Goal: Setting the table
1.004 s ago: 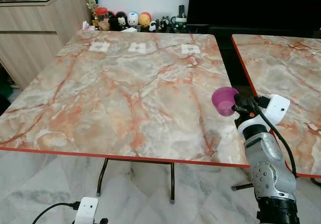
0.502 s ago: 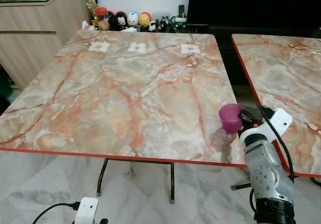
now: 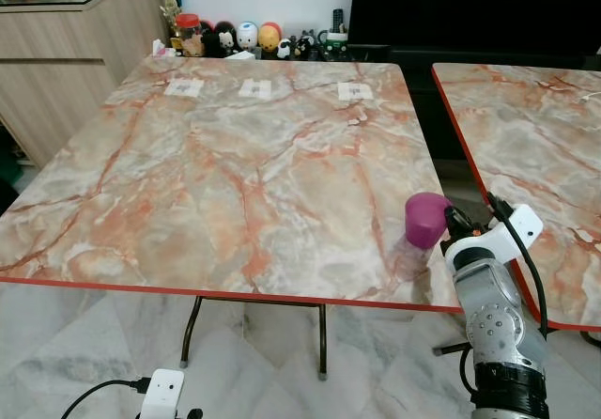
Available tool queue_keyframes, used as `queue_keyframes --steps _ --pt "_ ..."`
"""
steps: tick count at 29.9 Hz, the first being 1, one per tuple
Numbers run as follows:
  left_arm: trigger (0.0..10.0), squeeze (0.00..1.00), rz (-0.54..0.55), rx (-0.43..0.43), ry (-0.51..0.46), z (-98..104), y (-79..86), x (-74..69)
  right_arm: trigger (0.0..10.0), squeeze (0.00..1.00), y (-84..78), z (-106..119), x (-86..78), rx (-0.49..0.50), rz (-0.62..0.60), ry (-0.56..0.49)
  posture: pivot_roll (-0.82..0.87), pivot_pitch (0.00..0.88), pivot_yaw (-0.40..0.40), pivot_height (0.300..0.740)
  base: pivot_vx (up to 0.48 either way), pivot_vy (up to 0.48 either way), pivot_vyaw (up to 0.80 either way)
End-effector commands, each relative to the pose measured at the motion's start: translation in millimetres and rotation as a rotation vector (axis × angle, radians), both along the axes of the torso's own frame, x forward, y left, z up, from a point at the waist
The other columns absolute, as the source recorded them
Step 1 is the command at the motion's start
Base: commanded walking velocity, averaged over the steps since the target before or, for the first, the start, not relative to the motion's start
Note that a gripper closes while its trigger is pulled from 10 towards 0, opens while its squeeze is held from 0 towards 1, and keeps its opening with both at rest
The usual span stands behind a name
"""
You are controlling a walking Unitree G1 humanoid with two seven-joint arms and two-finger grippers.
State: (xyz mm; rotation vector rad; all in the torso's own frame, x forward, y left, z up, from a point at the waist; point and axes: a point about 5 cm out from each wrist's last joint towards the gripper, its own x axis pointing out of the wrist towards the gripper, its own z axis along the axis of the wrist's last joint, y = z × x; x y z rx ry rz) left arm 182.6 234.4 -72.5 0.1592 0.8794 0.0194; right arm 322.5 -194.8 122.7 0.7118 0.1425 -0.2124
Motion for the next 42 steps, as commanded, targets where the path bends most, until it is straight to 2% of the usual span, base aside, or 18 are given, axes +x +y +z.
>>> queue_keyframes --steps 1,2,3,4,5,20,21,22,23,27,28,32,33,38,39,40,41,42 --pt "10.0 0.0 -0.014 0.01 0.021 -2 -1.3 -3.5 10.0 0.76 1.4 2 1.4 0.007 0.001 0.001 0.07 0.028 -0.029 0.74 0.0 0.0 0.0" --pt "10.0 0.0 -0.014 0.01 0.021 -2 -1.5 -3.3 10.0 0.87 1.0 3 1.7 -0.001 -0.001 -0.001 0.07 0.028 -0.029 0.74 0.0 0.0 0.0" --pt "10.0 0.0 -0.014 0.01 0.021 -2 -1.5 -3.3 10.0 0.87 1.0 3 1.7 -0.001 -0.001 -0.001 0.07 0.028 -0.029 0.74 0.0 0.0 0.0" --pt "10.0 0.0 -0.014 0.01 0.02 -2 -1.7 -3.1 10.0 0.6 0.6 5 2.6 -0.008 -0.002 -0.011 0.07 0.028 -0.029 0.74 0.0 0.0 0.0" --pt "10.0 0.0 -0.014 0.009 0.019 -2 -1.7 -2.9 10.0 0.0 0.4 7 3.2 -0.017 -0.001 -0.016 0.07 0.028 -0.029 0.74 0.0 0.0 0.0" --pt "10.0 0.0 -0.009 0.01 0.02 -2 2.1 -4.4 10.0 0.0 -2.9 19 7.7 -0.035 -0.003 -0.058 0.07 0.027 -0.031 0.74 0.0 0.0 0.0" --pt "10.0 0.0 -0.008 0.011 0.022 -2 2.7 -5.0 10.0 0.76 -2.6 21 8.1 -0.035 -0.001 -0.065 0.07 0.028 -0.03 0.74 0.0 0.0 0.0" --pt "10.0 0.0 -0.008 0.011 0.022 -2 2.7 -5.0 10.0 0.76 -2.6 21 8.1 -0.035 -0.001 -0.065 0.07 0.028 -0.03 0.74 0.0 0.0 0.0" --pt "10.0 0.0 -0.008 0.011 0.023 -2 3.2 -5.4 10.0 1.0 -2.4 23 8.4 -0.037 0.001 -0.07 0.07 0.027 -0.03 0.74 0.0 0.0 0.0" --pt "10.0 0.0 -0.005 0.011 0.024 -2 3.8 -5.8 10.0 1.0 -6.5 33 9.2 -0.111 -0.003 -0.106 0.07 0.027 -0.031 0.74 0.0 0.0 0.0" --pt "10.0 0.0 -0.004 0.01 0.024 -2 3.6 -5.6 10.0 0.0 -13.2 41 9.2 -0.202 -0.006 -0.123 0.07 0.027 -0.032 0.74 0.0 0.0 0.0" --pt "10.0 0.0 -0.006 0.011 0.025 -2 3.0 -5.4 10.0 0.0 -24.7 46 9.0 -0.284 0.003 -0.106 0.07 0.027 -0.031 0.74 0.0 0.0 0.0" --pt "10.0 0.0 -0.006 0.011 0.026 -2 2.9 -5.4 10.0 1.0 -26.2 46 9.1 -0.284 0.005 -0.103 0.07 0.027 -0.031 0.74 0.0 0.0 0.0" --pt "10.0 0.0 -0.007 0.008 0.025 -2 1.3 -4.7 10.0 1.0 -37.1 36 10.5 -0.335 0.054 0.011 0.07 0.028 -0.032 0.74 0.0 0.0 0.0" --pt "10.0 0.0 -0.007 0.008 0.025 -2 1.2 -4.6 10.0 0.23 -37.9 33 10.6 -0.35 0.069 0.036 0.07 0.028 -0.032 0.74 0.0 0.0 0.0" --pt "10.0 0.0 -0.007 0.008 0.025 -2 1.2 -4.6 10.0 0.23 -37.9 33 10.6 -0.35 0.069 0.036 0.07 0.028 -0.032 0.74 0.0 0.0 0.0" --pt "10.0 0.0 -0.006 0.008 0.025 -2 1.1 -4.6 10.0 0.0 -38.3 32 10.6 -0.359 0.078 0.049 0.07 0.028 -0.032 0.74 0.0 0.0 0.0" --pt "10.0 0.0 -0.006 0.008 0.025 -2 1.1 -4.6 10.0 0.0 -38.3 32 10.6 -0.359 0.078 0.049 0.07 0.028 -0.032 0.74 0.0 0.0 0.0"
